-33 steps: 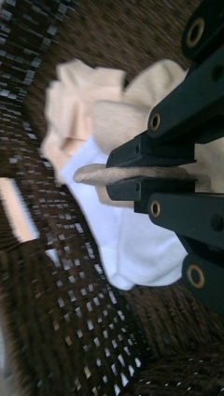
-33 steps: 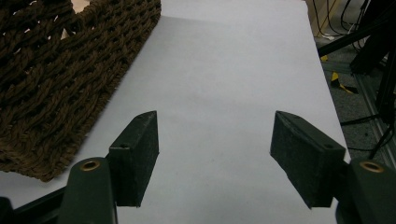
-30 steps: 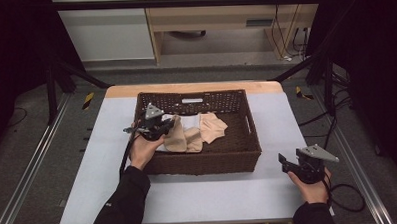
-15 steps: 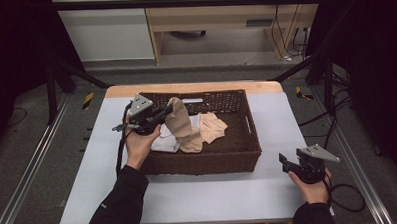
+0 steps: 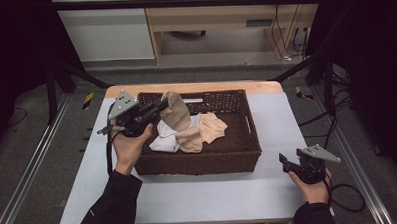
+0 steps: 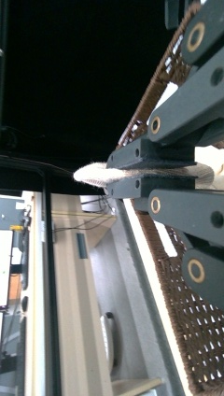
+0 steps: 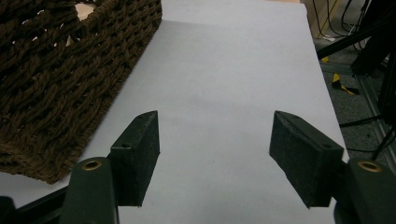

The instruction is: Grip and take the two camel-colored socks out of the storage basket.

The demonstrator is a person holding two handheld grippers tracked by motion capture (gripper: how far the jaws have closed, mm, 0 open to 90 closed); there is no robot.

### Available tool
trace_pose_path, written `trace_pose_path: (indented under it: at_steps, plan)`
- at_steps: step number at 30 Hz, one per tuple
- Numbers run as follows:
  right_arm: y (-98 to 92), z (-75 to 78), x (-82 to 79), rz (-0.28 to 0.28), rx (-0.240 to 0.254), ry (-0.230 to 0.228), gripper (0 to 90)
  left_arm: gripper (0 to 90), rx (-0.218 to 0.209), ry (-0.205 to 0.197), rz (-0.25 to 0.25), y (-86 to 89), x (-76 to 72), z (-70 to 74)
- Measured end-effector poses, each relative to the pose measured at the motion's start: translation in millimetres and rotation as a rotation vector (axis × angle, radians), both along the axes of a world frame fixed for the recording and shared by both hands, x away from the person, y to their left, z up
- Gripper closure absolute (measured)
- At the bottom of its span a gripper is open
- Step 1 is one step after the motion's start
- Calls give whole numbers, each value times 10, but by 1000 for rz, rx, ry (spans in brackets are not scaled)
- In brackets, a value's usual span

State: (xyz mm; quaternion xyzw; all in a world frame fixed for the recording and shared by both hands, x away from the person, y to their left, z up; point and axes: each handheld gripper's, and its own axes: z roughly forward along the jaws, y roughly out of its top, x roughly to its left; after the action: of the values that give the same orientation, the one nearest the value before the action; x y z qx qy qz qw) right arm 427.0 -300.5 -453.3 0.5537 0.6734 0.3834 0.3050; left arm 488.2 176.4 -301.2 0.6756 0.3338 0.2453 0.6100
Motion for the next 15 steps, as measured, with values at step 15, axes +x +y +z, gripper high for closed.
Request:
trace_pose_path:
  at_steps: [15]
  plan:
    - [-5,14,-24,1,4,-9,333,856,-5,-75,-117,82,-602,221]
